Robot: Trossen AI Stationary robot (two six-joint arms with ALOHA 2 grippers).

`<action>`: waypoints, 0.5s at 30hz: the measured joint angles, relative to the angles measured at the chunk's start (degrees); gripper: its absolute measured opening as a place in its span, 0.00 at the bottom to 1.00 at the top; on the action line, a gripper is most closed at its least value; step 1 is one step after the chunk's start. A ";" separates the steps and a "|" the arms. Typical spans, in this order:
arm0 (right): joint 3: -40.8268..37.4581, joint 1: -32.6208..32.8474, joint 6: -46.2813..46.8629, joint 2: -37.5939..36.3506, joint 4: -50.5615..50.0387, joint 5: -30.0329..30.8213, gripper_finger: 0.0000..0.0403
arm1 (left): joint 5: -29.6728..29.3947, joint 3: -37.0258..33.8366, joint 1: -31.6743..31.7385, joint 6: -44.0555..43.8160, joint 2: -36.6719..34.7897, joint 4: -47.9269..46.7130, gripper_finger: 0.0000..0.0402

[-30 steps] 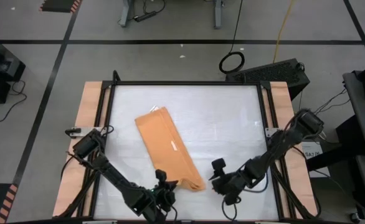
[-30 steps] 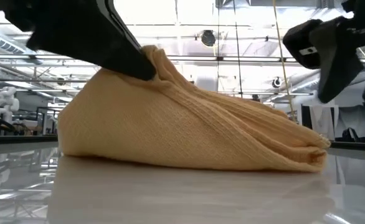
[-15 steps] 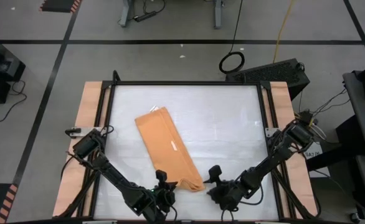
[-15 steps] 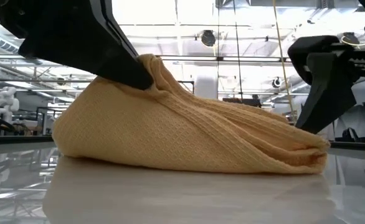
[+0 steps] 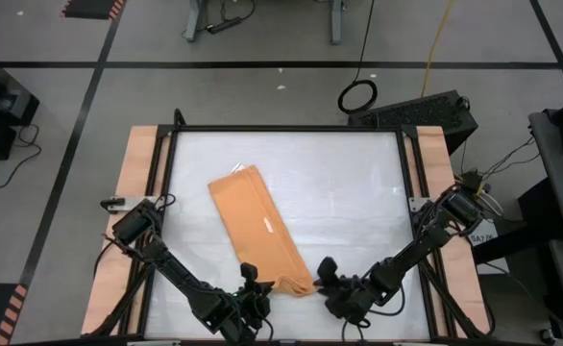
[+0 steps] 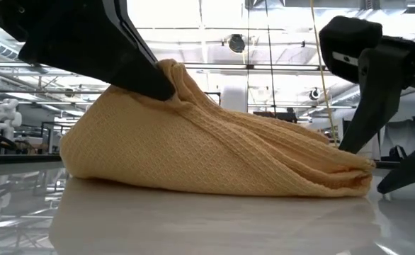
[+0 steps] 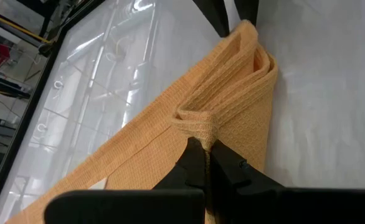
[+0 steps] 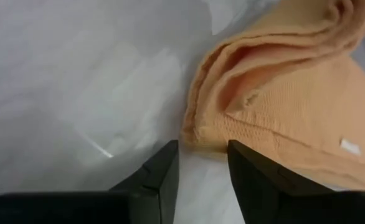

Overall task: Roll towel
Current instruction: Roll the yellow towel

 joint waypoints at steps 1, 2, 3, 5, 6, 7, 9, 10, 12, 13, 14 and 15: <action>0.00 0.00 -1.64 0.00 -0.02 0.00 0.33 | 0.00 0.00 0.00 0.00 0.00 0.01 0.00; 0.00 0.02 -3.21 0.00 -0.05 -0.02 0.33 | 0.00 0.00 0.00 0.00 0.00 0.04 0.00; 0.00 0.02 -4.54 0.00 -0.03 -0.04 0.35 | 0.00 0.00 0.00 -0.02 0.00 0.04 0.00; 0.00 0.02 -6.75 0.00 0.18 -0.04 0.37 | 0.00 0.00 0.00 -0.04 0.00 0.09 0.00; 0.00 -0.03 -7.74 0.00 0.30 -0.09 0.38 | 0.00 0.00 0.00 -0.06 0.00 0.09 0.00; 0.00 -0.14 -8.96 0.00 0.52 -0.14 0.39 | 0.00 0.00 0.00 -0.07 0.00 0.09 0.00; 0.00 -0.48 -11.40 0.00 1.00 -0.45 0.39 | 0.01 0.00 0.00 -0.07 0.00 0.09 0.00; 0.00 -0.67 -12.44 0.00 1.25 -0.51 0.38 | 0.00 0.00 0.00 -0.08 0.00 0.09 0.00; 0.00 -1.18 -14.47 0.00 1.93 -0.66 0.36 | 0.00 0.00 0.00 -0.07 0.00 0.09 0.00; 0.00 -1.48 -15.25 0.02 2.26 -0.82 0.35 | 0.00 0.00 0.00 -0.07 0.00 0.09 0.00; 0.00 -1.84 -15.86 0.02 2.42 -1.03 0.33 | 0.00 0.00 0.00 -0.07 0.00 0.09 0.00; 0.00 -2.25 -16.31 0.02 2.44 -1.73 0.32 | 0.00 0.00 0.00 -0.07 0.00 0.09 0.00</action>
